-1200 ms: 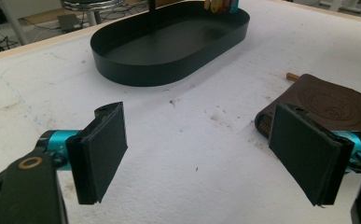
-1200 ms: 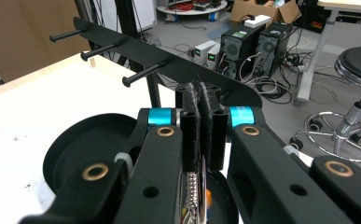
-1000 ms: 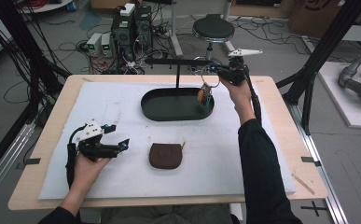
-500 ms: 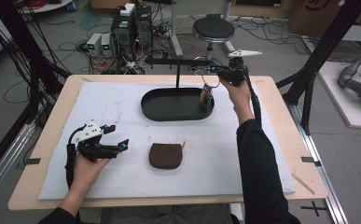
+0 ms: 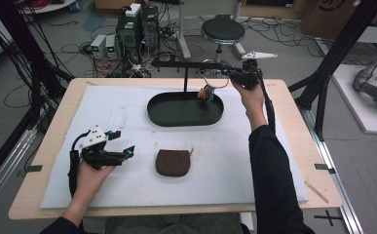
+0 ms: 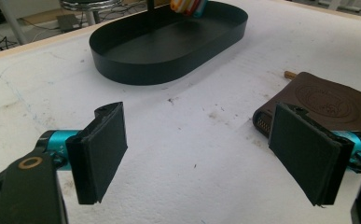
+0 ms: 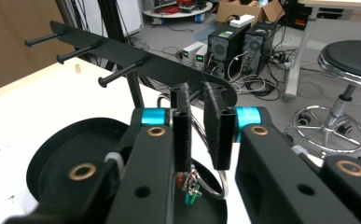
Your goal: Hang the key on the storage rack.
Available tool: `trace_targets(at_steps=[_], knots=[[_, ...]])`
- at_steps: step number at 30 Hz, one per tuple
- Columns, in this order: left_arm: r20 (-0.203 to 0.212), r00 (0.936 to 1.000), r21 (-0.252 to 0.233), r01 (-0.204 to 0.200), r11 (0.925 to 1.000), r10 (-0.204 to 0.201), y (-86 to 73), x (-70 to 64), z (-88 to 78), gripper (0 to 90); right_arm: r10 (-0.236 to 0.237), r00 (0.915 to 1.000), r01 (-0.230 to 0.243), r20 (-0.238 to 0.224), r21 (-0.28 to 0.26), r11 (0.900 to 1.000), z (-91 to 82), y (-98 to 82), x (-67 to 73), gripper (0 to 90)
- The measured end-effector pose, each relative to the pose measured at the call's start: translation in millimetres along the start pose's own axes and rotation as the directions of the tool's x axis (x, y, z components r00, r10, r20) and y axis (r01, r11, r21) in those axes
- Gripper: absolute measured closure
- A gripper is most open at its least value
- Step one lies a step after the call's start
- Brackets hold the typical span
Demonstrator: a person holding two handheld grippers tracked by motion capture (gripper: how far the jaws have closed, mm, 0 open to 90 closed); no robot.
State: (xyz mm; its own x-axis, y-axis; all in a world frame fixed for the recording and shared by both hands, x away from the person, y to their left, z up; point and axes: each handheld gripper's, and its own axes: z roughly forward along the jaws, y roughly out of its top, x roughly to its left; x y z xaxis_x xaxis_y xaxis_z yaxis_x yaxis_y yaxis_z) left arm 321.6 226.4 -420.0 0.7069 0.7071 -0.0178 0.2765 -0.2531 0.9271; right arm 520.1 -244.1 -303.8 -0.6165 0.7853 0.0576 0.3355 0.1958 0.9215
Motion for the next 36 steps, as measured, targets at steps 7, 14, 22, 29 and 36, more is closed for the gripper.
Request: trace_targets(at_steps=[7,14,22,29,36], knots=[[-0.004,1.0000,-0.002,0.000,1.0000,0.000,0.9,-0.5,-0.8,19.3,-0.072,0.9967,0.070,0.039,0.032,0.997,-13.9,5.6,10.0,63.1],[-0.003,1.0000,-0.003,-0.004,1.0000,0.004,3.1,-0.9,0.6,19.3,-0.080,0.9966,0.080,0.020,0.013,0.997,-39.8,-3.2,16.3,53.1],[0.007,0.9999,-0.004,-0.009,0.9999,0.009,7.7,-2.0,6.8,19.3,-0.074,0.9973,0.074,0.003,-0.006,0.997,-76.3,-22.2,23.6,47.0],[0.011,0.9999,0.000,-0.011,0.9999,0.011,10.9,-0.3,12.8,19.3,-0.058,0.9983,0.058,-0.004,-0.055,0.997,-107.7,-43.6,30.1,43.9],[0.010,0.9999,0.010,-0.010,0.9999,0.010,13.3,0.7,17.3,19.3,-0.037,0.9993,0.037,-0.003,-0.067,0.997,-131.6,-69.7,31.6,42.7]])
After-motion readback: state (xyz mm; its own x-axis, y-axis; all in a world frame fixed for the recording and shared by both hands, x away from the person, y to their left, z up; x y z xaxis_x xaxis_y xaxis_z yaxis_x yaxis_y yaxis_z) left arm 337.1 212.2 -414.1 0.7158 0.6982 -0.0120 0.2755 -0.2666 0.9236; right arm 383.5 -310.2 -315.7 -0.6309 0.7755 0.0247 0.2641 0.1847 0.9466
